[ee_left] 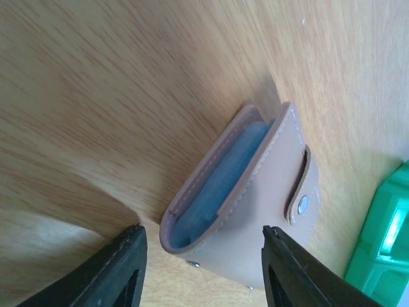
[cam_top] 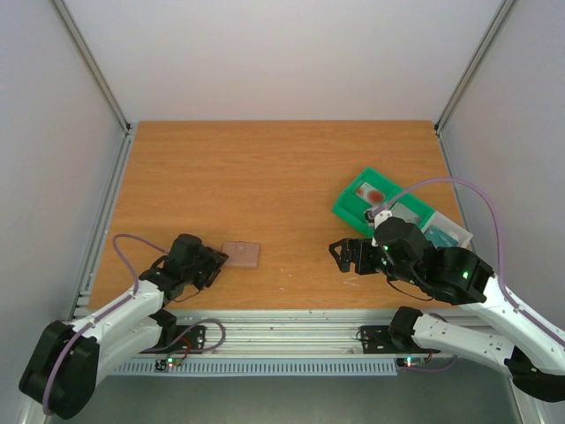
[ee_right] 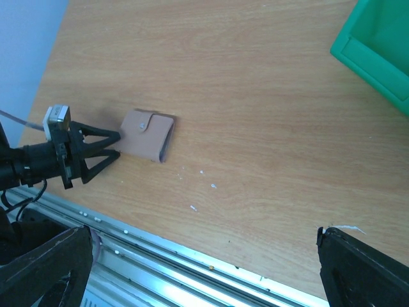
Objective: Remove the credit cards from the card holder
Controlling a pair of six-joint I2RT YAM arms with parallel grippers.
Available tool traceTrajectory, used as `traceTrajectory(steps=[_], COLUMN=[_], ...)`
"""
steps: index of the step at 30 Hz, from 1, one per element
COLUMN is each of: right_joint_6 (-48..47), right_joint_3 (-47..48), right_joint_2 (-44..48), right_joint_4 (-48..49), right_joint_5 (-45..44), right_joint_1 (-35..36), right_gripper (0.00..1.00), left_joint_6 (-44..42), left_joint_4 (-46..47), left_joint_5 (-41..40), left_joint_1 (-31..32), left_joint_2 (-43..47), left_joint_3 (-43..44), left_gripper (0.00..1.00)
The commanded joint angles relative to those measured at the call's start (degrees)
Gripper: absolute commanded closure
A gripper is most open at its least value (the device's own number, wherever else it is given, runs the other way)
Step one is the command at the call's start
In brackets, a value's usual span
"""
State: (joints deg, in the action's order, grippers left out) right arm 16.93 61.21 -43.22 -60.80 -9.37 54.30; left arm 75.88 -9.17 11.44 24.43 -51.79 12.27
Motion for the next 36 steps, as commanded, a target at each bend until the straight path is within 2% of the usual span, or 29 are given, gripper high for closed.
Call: traceTrajectory(steps=[1,4,13,24,31,36], right_joint_6=[1.0,0.8,0.6,-0.4,-1.4,-1.6], right_joint_3=[-0.4,-0.4,-0.5,-1.0,-1.5,-1.6], right_joint_2=[-0.1,-0.2,-0.1,0.2,-1.3,-2.5], right_joint_4=[2.0,2.3,1.9,0.6,1.2,1.5], right_joint_5=[0.2,0.3,0.0,-0.4,1.4,2.6], right_joint_1=[-0.3,-0.3,-0.3,-0.4,-0.3,-0.3], right_gripper=[0.04,0.04,0.04,0.04,0.07,0.08], left_joint_6=[3.6,3.7,3.2,-2.6,-12.7,-15.3], left_joint_4=[0.0,0.2,5.9,8.2,2.9,1.0], left_joint_5=[-4.8,-5.9,-4.0,-0.5,6.5,5.9], left_joint_1=[0.1,0.1,0.8,0.9,0.9,0.9], left_joint_2=[0.9,0.3,-6.8,-11.2,-13.1,-11.1], left_joint_3=[-0.7,-0.5,0.7,4.2,10.6,11.2], left_gripper=[0.5,0.54,0.6,0.99,1.0,1.0])
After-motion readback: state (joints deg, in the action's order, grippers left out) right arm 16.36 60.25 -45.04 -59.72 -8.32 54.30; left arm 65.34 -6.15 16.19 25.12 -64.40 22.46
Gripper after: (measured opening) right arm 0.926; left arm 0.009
